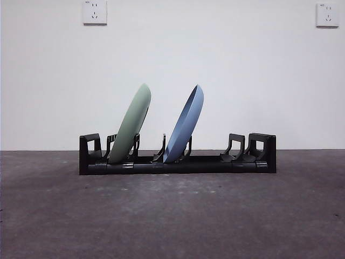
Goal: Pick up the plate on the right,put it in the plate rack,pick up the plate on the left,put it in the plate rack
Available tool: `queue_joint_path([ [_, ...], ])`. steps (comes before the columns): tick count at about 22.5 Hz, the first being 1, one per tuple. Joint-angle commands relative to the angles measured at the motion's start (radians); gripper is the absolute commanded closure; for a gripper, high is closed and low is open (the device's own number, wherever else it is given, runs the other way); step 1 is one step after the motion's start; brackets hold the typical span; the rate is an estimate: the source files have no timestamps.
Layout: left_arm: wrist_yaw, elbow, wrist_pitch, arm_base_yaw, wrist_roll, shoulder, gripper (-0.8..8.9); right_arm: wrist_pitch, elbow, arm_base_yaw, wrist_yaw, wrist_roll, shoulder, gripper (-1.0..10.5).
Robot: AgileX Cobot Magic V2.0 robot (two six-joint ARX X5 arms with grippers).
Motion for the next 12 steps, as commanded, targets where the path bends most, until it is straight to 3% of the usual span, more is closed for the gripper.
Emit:
queue_joint_path([
  [1,0.0,-0.011,0.006,0.004,-0.01,0.008,8.17,0.027,-0.006,-0.018,0.061,-0.041,-0.035,9.5],
  [3,0.0,-0.011,0.006,0.004,-0.01,0.017,8.17,0.111,-0.007,-0.066,0.092,-0.109,-0.097,9.5],
  [7,0.0,-0.011,0.006,0.004,-0.01,0.029,8.17,0.327,-0.043,-0.26,-0.04,-0.108,-0.286,9.5],
  [12,0.0,-0.011,0.006,0.004,-0.01,0.031,8.17,0.538,-0.282,-0.505,-0.039,-0.169,-0.547,9.5],
])
